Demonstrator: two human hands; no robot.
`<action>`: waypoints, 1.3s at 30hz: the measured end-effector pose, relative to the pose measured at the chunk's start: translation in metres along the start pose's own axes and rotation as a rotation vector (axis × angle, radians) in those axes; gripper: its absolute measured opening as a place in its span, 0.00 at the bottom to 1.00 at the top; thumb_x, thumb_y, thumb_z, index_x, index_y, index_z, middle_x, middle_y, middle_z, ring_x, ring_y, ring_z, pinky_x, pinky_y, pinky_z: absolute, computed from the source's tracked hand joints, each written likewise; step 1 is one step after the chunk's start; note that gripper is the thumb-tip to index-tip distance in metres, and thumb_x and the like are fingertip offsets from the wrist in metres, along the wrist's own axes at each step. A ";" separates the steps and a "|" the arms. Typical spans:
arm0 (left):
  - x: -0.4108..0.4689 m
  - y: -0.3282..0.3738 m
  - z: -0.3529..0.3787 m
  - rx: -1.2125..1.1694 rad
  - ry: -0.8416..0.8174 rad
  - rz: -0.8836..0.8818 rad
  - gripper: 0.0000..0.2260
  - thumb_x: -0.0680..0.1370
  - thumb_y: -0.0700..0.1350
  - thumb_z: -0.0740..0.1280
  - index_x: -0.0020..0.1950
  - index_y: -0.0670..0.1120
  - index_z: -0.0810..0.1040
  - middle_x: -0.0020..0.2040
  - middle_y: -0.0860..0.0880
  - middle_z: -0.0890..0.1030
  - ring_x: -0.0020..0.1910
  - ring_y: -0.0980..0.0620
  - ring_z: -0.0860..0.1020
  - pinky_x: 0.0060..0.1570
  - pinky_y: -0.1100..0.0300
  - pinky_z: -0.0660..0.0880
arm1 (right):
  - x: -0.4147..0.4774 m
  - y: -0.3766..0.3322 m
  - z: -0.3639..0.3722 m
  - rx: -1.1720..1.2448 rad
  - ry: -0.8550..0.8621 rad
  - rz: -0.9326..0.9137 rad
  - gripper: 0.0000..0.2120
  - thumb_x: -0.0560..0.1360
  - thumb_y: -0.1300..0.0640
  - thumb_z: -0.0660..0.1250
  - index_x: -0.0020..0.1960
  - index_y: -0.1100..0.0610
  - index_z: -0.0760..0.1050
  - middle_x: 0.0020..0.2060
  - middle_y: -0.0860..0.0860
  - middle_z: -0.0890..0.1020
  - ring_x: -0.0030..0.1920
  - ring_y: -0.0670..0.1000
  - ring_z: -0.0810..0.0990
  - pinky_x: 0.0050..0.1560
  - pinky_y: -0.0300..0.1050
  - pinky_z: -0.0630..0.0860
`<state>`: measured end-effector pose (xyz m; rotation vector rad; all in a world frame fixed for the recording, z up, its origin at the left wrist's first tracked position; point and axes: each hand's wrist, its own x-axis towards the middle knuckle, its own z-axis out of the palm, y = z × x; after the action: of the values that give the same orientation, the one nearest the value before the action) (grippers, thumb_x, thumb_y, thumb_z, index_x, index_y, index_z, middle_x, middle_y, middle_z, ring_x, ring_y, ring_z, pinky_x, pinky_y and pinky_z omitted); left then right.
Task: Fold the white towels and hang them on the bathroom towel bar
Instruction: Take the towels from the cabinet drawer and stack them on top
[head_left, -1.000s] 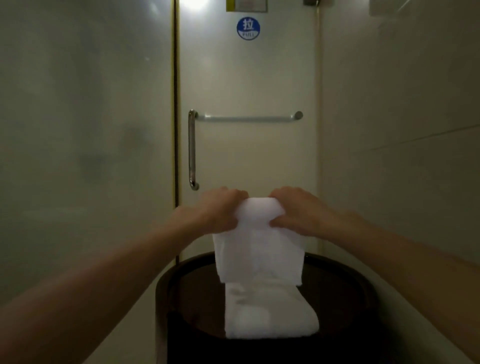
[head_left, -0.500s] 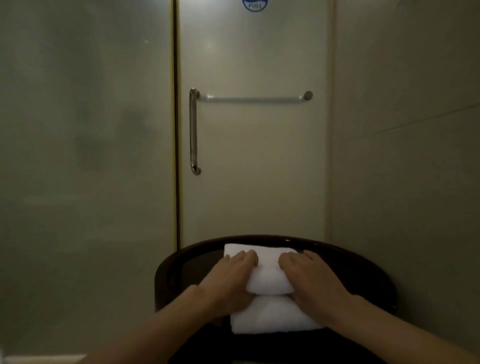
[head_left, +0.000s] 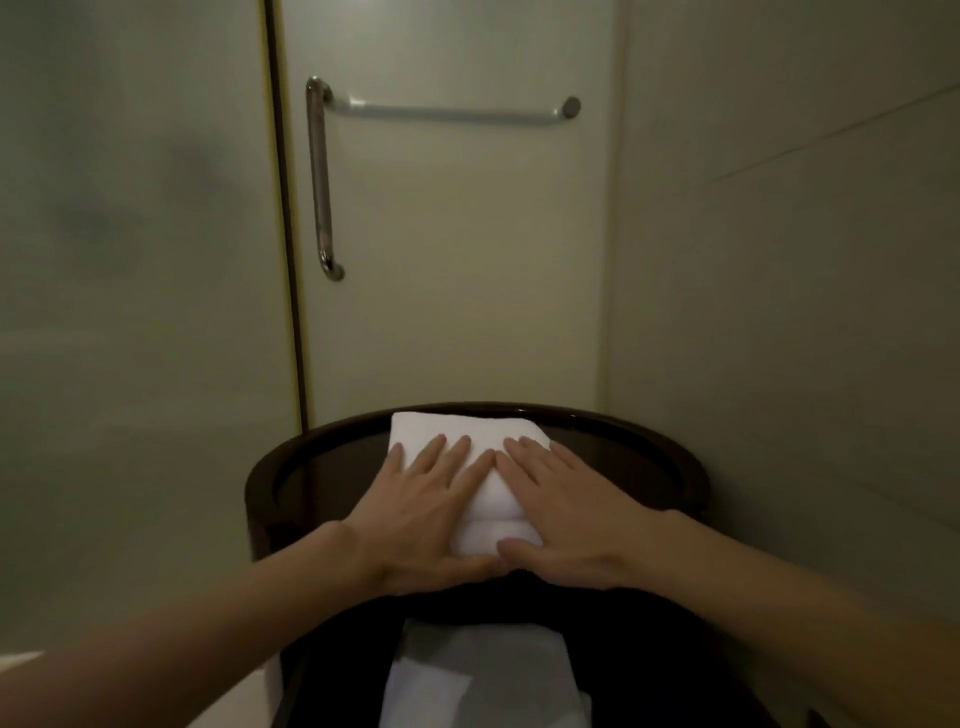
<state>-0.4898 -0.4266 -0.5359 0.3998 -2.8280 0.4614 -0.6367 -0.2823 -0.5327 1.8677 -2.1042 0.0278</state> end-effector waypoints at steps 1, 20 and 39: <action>0.001 0.000 0.003 0.017 0.015 0.001 0.49 0.62 0.80 0.38 0.76 0.54 0.36 0.79 0.48 0.45 0.77 0.45 0.46 0.72 0.40 0.48 | -0.001 0.001 0.003 -0.007 0.020 -0.006 0.41 0.76 0.35 0.50 0.78 0.57 0.38 0.78 0.55 0.43 0.77 0.51 0.39 0.73 0.46 0.35; 0.036 -0.014 0.012 0.041 -0.044 -0.041 0.43 0.70 0.74 0.50 0.77 0.55 0.38 0.79 0.49 0.46 0.77 0.45 0.46 0.72 0.37 0.47 | 0.027 0.013 0.013 -0.029 0.041 0.067 0.38 0.78 0.38 0.52 0.78 0.59 0.44 0.77 0.59 0.51 0.77 0.56 0.48 0.76 0.52 0.45; -0.077 0.049 0.014 -0.428 0.058 0.296 0.35 0.73 0.56 0.68 0.75 0.46 0.58 0.72 0.49 0.63 0.69 0.52 0.64 0.69 0.57 0.64 | -0.070 -0.035 0.019 0.085 -0.003 -0.188 0.32 0.73 0.46 0.66 0.73 0.58 0.64 0.72 0.58 0.64 0.71 0.57 0.63 0.71 0.51 0.62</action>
<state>-0.4355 -0.3688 -0.5840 -0.1159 -2.8300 -0.0862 -0.6011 -0.2238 -0.5756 2.1089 -1.9481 0.0723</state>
